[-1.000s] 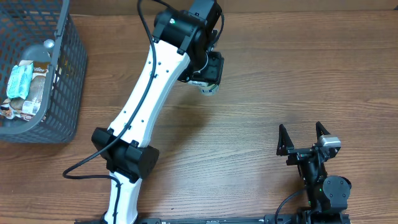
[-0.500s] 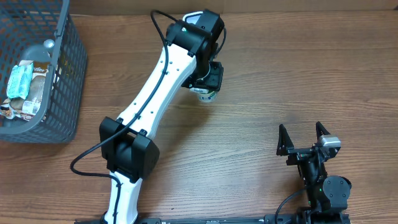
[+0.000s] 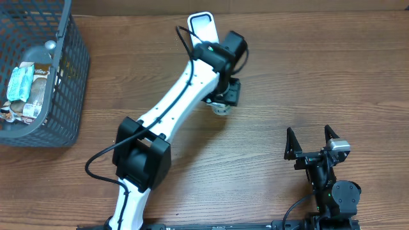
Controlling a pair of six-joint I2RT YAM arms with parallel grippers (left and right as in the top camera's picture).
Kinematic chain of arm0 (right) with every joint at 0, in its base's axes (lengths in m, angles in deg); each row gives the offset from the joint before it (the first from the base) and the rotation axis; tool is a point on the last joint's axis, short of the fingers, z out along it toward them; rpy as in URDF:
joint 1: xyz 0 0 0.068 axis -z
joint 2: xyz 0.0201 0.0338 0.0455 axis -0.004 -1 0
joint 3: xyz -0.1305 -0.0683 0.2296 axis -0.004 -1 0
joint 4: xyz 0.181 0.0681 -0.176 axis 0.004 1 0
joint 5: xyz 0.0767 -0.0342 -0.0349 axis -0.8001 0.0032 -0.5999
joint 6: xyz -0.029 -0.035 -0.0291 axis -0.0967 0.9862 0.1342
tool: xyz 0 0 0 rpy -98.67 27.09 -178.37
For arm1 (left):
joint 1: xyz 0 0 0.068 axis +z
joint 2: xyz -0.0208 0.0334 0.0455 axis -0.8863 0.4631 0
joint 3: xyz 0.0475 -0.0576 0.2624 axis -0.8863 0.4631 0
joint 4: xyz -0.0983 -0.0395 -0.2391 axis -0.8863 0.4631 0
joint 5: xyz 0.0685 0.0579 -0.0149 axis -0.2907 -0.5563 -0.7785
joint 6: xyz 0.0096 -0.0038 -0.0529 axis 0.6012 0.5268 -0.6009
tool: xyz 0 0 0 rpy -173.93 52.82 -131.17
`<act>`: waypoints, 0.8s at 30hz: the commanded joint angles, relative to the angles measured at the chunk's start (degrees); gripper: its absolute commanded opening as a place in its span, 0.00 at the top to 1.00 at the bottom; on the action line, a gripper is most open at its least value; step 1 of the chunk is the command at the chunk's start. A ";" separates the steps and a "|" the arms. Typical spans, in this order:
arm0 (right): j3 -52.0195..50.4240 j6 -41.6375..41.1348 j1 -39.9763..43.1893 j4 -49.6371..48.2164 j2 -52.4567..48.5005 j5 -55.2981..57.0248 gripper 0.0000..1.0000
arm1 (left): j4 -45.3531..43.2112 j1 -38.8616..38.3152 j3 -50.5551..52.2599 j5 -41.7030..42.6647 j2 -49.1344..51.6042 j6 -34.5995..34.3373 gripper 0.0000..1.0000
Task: Scan the item barcode
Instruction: 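Hold the jar in front of the scanner, rotating it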
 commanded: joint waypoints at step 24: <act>-0.61 0.00 -0.26 -0.20 0.63 -0.37 0.00 | -7.15 -6.10 3.34 -8.22 -1.07 -7.28 0.91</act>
